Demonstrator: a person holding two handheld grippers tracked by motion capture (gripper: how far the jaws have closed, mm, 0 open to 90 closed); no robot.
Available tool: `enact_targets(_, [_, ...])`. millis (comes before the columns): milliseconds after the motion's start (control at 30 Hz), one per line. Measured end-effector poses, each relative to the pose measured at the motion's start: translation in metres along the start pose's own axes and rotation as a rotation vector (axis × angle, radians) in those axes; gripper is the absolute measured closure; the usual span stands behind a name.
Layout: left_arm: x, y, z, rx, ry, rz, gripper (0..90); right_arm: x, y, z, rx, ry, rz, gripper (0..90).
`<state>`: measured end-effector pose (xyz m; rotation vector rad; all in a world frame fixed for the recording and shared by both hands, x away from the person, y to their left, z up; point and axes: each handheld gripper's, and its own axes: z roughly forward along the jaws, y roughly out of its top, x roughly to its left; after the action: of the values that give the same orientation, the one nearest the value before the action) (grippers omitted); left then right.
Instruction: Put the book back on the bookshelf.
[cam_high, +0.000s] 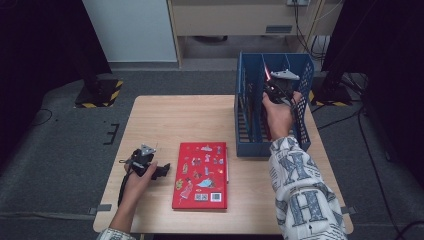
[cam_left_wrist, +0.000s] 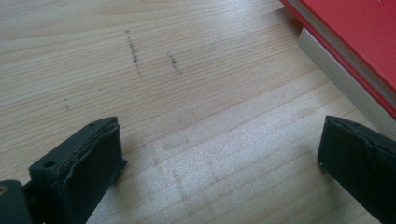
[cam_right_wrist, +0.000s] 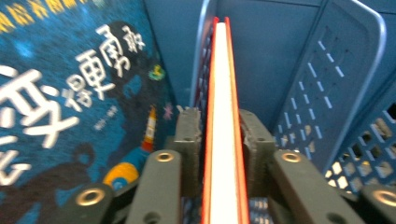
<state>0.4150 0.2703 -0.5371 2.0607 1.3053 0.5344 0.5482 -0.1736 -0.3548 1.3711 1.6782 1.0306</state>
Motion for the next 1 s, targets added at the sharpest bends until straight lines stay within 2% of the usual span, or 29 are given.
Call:
enact_targets(167, [0.0,0.0,0.0,0.0,0.0,0.0,0.0,-0.001,0.001,-0.006,-0.032,0.053,0.036,58.1])
enact_targets(333, [0.0,0.0,0.0,0.0,-0.001,0.001,0.0,-0.001,0.001,-0.012,-0.055,0.092,0.061,58.7])
enact_targets(633, [0.0,0.0,0.0,0.0,-0.001,0.001,0.0,0.002,0.002,-0.017,-0.064,0.113,0.048,55.3])
enact_targets(933, [0.0,0.0,0.0,0.0,-0.001,0.001,0.0,-0.002,-0.004,-0.029,-0.102,0.142,0.046,37.9])
enact_targets(1000, [0.0,0.0,0.0,0.002,-0.001,0.003,0.0,-0.004,-0.006,-0.031,-0.094,0.162,0.054,31.9])
